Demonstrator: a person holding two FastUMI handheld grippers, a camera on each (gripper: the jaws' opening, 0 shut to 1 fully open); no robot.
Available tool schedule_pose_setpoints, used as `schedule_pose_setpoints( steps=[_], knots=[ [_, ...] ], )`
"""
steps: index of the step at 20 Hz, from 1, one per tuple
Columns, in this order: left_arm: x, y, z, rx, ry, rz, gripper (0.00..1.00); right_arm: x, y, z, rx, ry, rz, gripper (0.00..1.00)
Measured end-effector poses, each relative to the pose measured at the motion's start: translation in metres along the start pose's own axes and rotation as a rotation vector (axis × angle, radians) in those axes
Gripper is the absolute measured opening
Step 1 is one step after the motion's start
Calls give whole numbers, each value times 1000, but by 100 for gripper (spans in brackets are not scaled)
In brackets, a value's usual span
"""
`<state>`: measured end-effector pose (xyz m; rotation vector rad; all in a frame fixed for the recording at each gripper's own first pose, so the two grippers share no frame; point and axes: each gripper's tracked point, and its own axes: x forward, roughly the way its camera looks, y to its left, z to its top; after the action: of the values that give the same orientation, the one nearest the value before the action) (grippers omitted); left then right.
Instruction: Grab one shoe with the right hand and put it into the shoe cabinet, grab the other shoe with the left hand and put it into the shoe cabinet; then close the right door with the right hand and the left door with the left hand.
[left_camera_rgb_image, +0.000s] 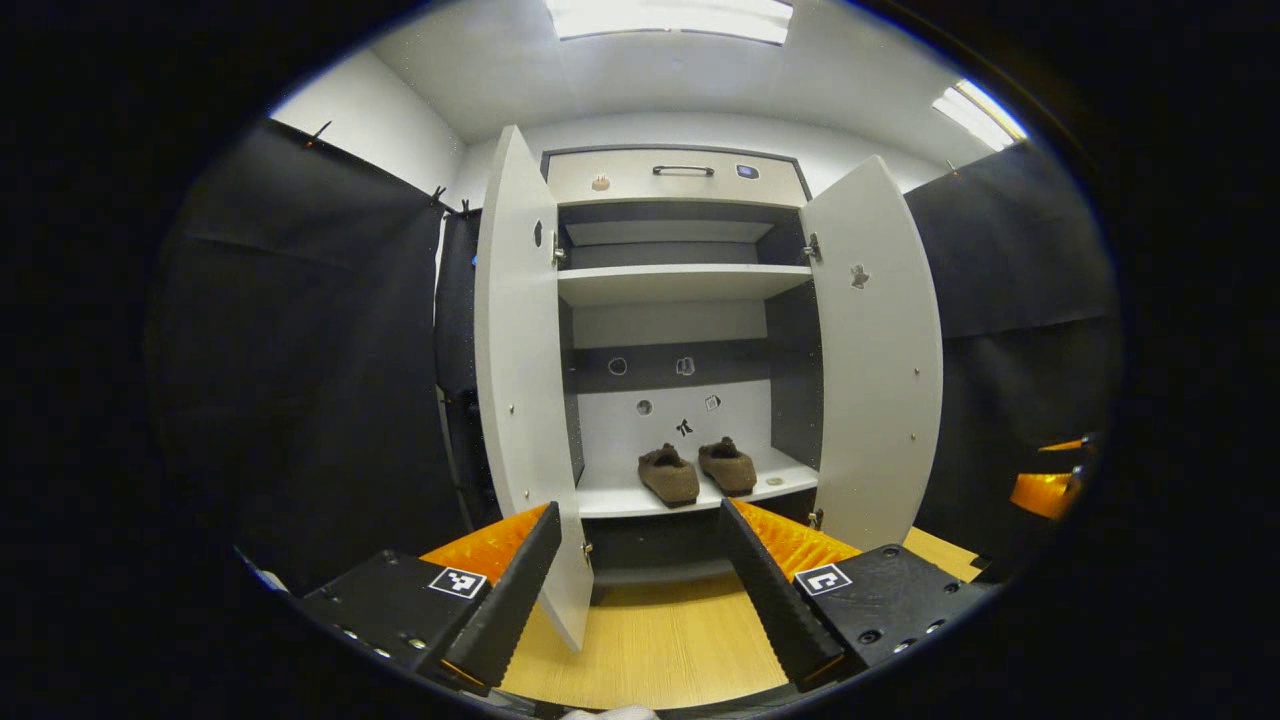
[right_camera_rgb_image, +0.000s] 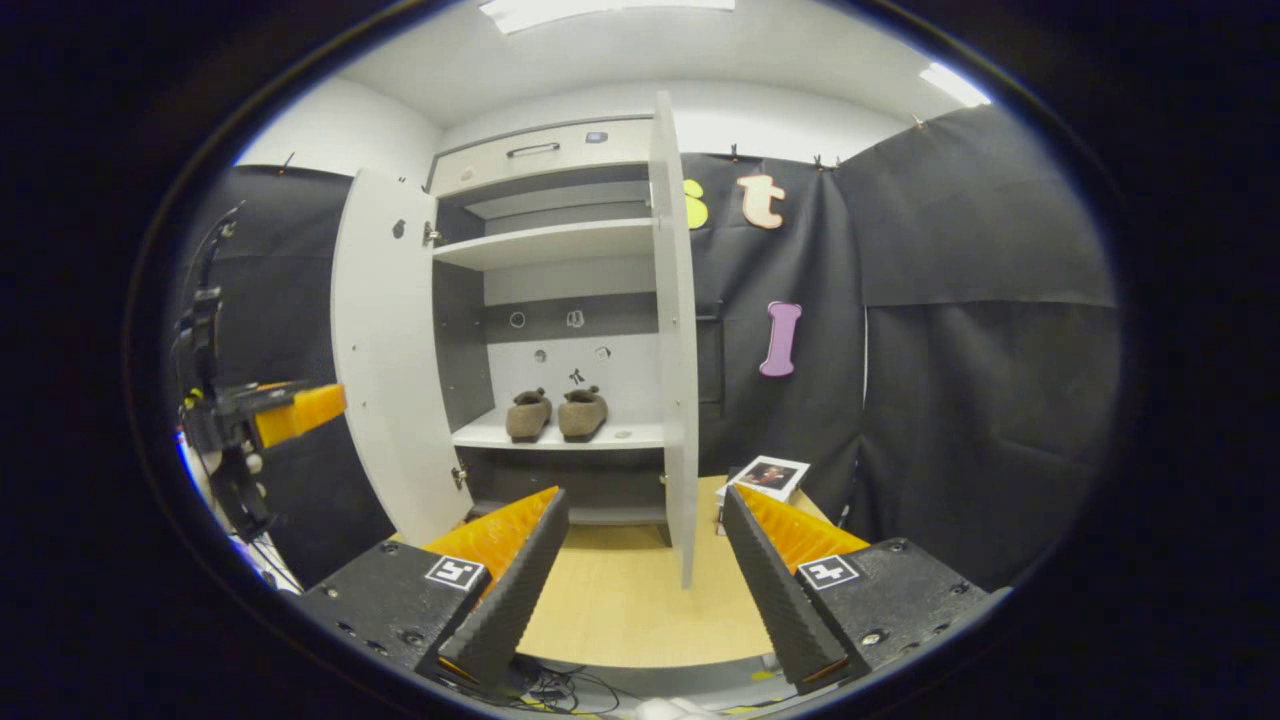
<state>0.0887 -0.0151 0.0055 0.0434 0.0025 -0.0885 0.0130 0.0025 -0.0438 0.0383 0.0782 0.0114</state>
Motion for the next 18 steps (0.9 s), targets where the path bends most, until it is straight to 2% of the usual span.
schedule_pose_setpoints(
  steps=[5, 8, 14, 18],
  knots=[
    [-28, -18, -30, -58, 53, -14, 96, 2, 5, 0, -20, 2, -3, 99],
    [-32, -20, -28, -51, 45, -11, 96, 16, -12, 15, -53, -24, -34, 99],
    [-28, -22, -29, -53, 37, -7, 96, 83, -93, 57, -45, -61, -150, 99],
    [-18, -33, -31, -39, 48, 11, 96, 145, -138, 80, -6, -52, -170, 99]
  ],
)
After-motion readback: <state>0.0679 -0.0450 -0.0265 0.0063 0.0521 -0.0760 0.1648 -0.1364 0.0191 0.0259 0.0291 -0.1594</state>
